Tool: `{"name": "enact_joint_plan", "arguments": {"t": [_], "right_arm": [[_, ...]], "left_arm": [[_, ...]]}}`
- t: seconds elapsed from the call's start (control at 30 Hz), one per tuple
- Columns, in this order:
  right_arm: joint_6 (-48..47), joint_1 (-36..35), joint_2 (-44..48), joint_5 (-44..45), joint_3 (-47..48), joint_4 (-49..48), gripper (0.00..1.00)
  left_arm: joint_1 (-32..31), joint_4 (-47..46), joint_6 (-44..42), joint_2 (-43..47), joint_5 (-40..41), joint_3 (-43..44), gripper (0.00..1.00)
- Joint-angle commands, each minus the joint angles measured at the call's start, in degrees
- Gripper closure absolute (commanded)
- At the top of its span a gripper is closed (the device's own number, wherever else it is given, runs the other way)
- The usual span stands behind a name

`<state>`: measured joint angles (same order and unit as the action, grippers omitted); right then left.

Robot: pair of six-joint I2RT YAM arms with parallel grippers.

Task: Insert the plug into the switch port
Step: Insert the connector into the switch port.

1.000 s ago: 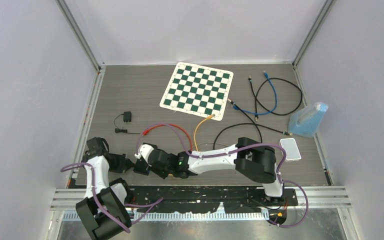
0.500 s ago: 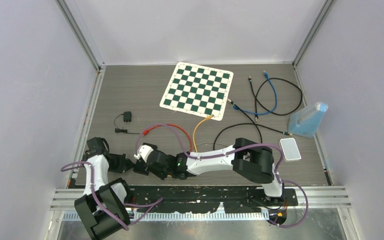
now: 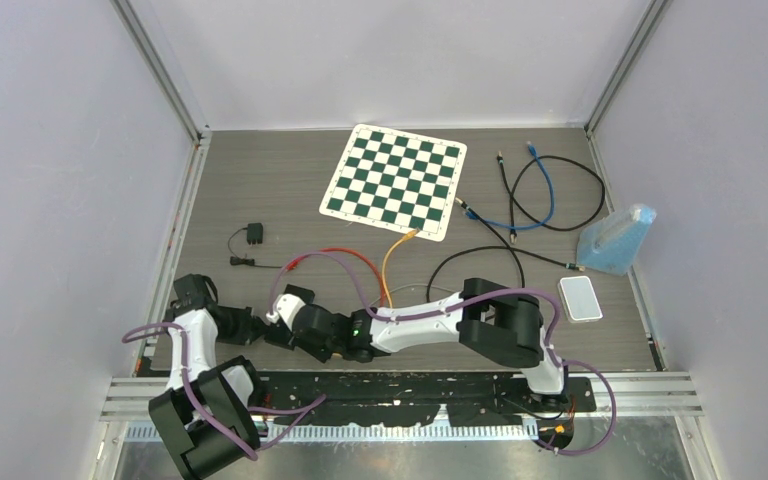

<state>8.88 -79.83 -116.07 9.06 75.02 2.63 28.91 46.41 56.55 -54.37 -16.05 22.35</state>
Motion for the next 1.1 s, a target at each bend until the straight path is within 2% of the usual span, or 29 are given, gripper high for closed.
{"name": "enact_joint_plan", "arguments": {"t": [0.0,0.23,0.6,1.07], "right_arm": [[-0.8,-0.3,-1.3,0.4,0.9,-4.9,0.95],[-0.7,-0.3,-1.9,1.7,1.8,-3.3,0.95],[-1.3,-0.3,2.2,1.3,-1.7,-9.2,0.95],[-2.3,-0.5,4.0,0.3,-3.3,-11.7,0.95]], "left_arm": [[0.4,-0.8,-0.5,-0.1,-1.8,0.5,1.00],[0.4,-0.3,-0.5,0.8,-1.6,0.3,1.00],[0.4,-0.3,-0.2,1.8,-2.9,-0.5,1.00],[0.4,0.2,0.0,1.9,-2.9,-0.3,1.00]]}}
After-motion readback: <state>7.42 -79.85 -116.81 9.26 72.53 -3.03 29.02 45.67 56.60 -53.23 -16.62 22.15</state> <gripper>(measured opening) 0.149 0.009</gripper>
